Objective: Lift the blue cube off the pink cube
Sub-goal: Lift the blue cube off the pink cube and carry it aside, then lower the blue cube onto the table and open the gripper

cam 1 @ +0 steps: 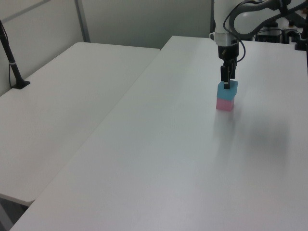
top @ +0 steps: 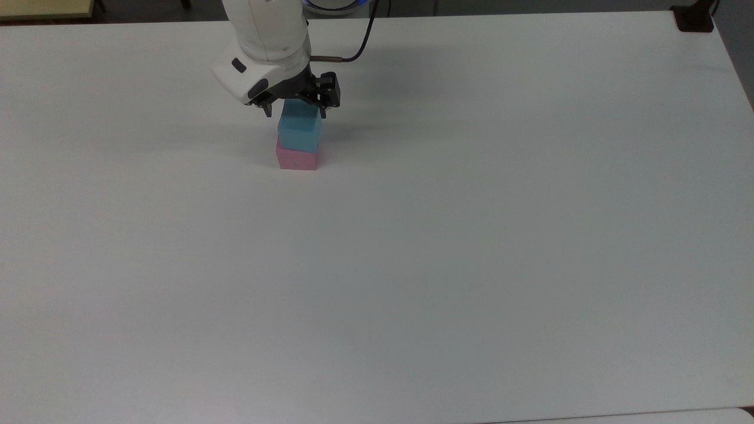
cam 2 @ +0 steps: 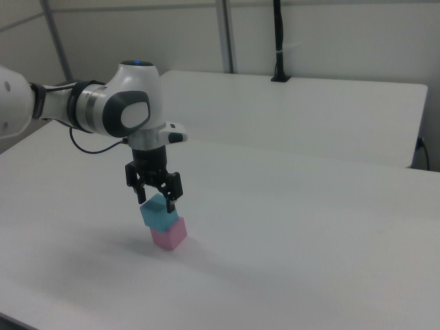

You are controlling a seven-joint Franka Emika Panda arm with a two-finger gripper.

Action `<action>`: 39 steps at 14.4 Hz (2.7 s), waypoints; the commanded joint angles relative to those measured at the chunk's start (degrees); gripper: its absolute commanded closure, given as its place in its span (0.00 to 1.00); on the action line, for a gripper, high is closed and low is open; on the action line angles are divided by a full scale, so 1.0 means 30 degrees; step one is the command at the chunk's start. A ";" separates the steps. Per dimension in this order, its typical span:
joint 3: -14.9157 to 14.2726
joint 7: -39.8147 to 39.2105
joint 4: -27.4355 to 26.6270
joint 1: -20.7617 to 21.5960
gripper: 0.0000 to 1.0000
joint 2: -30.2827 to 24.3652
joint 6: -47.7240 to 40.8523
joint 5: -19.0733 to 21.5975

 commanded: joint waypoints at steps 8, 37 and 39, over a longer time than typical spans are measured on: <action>0.0131 0.0165 0.0173 0.0128 0.40 -0.0109 0.0247 -0.0604; -0.0191 -1.1057 -0.2199 -1.0184 0.17 0.0974 0.5227 -0.3212; -0.0191 -1.0882 -0.2111 -1.0389 0.00 0.0946 0.5111 -0.3153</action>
